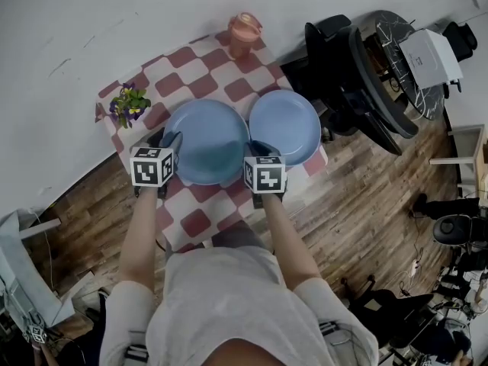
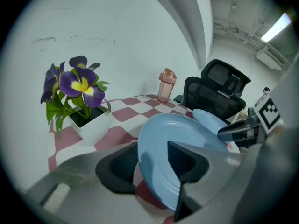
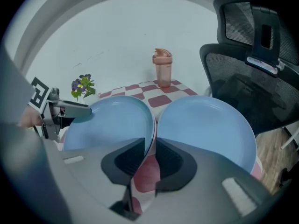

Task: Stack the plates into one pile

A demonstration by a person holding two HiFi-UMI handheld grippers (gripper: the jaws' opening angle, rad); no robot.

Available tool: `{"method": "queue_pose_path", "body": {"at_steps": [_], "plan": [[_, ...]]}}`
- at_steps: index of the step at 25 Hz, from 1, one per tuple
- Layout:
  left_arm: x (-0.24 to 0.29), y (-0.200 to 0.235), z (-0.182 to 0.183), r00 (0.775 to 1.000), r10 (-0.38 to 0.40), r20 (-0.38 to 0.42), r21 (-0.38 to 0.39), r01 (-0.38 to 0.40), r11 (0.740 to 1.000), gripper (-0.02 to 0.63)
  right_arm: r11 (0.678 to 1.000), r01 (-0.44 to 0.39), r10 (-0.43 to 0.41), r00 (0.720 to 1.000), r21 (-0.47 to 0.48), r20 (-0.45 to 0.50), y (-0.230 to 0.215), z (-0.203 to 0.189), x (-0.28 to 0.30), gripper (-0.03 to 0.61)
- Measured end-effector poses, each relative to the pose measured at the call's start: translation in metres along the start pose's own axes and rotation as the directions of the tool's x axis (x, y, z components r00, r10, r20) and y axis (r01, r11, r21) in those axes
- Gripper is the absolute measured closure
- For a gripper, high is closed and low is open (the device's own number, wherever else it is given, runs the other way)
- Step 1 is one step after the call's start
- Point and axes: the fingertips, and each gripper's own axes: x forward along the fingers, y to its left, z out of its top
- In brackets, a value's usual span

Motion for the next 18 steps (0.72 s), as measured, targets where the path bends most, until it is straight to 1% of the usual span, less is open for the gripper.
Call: {"method": "queue_pose_path", "body": {"at_steps": [3,5,6,7,10,11,14,18], "plan": [[-0.006,0.002,0.005,0.999,0.031,0.035,0.016,-0.031,0.999,0.405,1.000,-0.018,0.018,0.999,0.009,0.043,0.001,0.004,-0.005,0.505],[-0.012,0.001,0.012,0.997,0.039,0.072,0.023,-0.040,0.999,0.405,0.999,-0.045,0.043,0.995,0.021,0.089,0.003,0.012,-0.011,0.531],[-0.016,-0.001,0.017,0.995,0.042,0.095,0.032,-0.045,0.998,0.425,0.998,-0.062,0.058,0.991,0.024,0.117,0.006,0.017,-0.016,0.550],[-0.021,-0.005,0.022,0.992,0.043,0.120,0.046,-0.049,0.998,0.464,0.997,-0.079,0.075,0.986,0.024,0.148,0.009,0.022,-0.021,0.577],[-0.038,-0.019,0.040,0.979,0.036,0.203,0.084,-0.054,0.995,0.595,0.992,-0.122,0.117,0.962,0.006,0.245,0.017,0.042,-0.041,0.578],[-0.044,-0.024,0.046,0.973,0.030,0.231,0.094,-0.053,0.994,0.609,0.992,-0.127,0.123,0.955,-0.002,0.272,0.018,0.048,-0.048,0.578],[-0.066,-0.042,0.066,0.947,-0.005,0.320,0.116,-0.035,0.993,0.609,0.991,-0.130,0.127,0.929,-0.016,0.347,0.020,0.064,-0.072,0.578],[-0.099,-0.064,0.095,0.895,-0.065,0.441,0.152,-0.004,0.988,0.609,0.994,-0.107,0.108,0.883,-0.028,0.457,0.022,0.086,-0.107,0.578]]}}
